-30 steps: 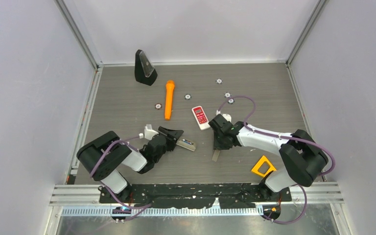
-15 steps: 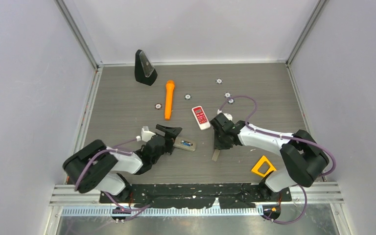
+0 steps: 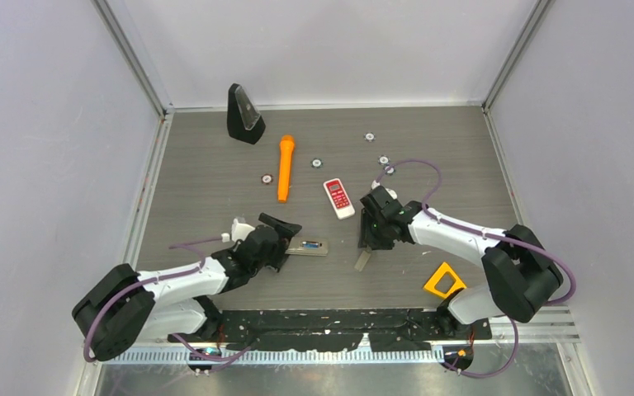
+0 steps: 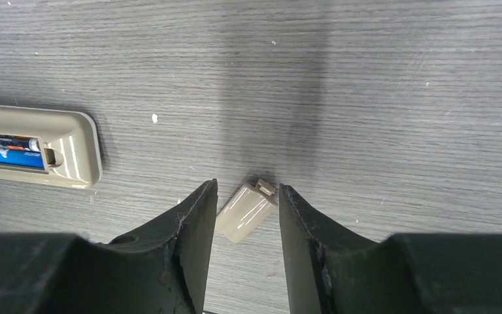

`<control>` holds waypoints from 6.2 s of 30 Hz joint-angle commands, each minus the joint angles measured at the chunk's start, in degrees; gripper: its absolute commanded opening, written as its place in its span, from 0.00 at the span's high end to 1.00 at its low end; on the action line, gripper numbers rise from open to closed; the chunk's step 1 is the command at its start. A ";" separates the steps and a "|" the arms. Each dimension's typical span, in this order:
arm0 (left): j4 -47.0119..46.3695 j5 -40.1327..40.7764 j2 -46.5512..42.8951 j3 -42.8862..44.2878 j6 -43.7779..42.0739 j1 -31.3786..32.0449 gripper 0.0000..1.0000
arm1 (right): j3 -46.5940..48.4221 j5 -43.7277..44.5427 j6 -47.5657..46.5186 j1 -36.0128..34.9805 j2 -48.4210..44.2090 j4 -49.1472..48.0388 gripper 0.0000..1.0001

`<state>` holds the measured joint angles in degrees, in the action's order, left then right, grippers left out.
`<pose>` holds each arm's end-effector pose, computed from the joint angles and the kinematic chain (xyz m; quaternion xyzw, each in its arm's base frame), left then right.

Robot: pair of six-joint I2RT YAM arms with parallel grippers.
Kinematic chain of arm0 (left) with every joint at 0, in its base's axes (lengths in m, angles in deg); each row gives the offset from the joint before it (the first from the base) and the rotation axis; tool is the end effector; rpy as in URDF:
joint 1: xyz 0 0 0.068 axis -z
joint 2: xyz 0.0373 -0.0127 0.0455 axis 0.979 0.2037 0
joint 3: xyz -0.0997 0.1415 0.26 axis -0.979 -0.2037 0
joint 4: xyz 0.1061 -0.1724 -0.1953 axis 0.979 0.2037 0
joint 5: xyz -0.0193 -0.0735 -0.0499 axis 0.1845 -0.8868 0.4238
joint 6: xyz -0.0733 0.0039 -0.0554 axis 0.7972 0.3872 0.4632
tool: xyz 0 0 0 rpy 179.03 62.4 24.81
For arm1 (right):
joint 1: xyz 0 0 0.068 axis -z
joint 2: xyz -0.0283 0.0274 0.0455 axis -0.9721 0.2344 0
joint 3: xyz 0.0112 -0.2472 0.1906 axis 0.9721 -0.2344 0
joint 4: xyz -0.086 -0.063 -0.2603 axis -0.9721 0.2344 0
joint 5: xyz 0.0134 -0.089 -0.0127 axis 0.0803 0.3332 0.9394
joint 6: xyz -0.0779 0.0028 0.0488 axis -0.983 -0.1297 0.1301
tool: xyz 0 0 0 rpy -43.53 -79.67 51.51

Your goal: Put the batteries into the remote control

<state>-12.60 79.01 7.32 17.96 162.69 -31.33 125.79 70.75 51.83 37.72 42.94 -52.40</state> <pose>0.1790 -0.1504 0.1339 -0.4695 0.7697 -0.3436 0.2627 0.2294 0.1784 0.1603 0.0195 0.9754 0.1188 0.1848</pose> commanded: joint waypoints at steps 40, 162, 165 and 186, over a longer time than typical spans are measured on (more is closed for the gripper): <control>34.34 -6.18 -10.05 -0.23 -6.09 2.48 0.02 | -6.74 7.28 0.97 1.29 -3.35 4.05 0.41; 1.16 -47.11 9.09 2.28 -39.36 -39.27 0.47 | 42.32 5.58 -70.31 -25.52 28.32 23.13 0.89; 5.05 -46.36 7.33 2.90 -41.89 -42.97 0.46 | 42.98 5.98 -70.82 -25.76 29.48 22.60 0.89; 10.84 -48.90 6.92 4.43 -48.10 -52.82 0.44 | 48.89 7.94 -73.90 -27.41 35.27 26.18 0.87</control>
<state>-3.50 29.68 13.27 22.03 116.70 -83.44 171.75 78.57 -21.24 10.86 77.91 -27.35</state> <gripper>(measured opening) 0.558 0.341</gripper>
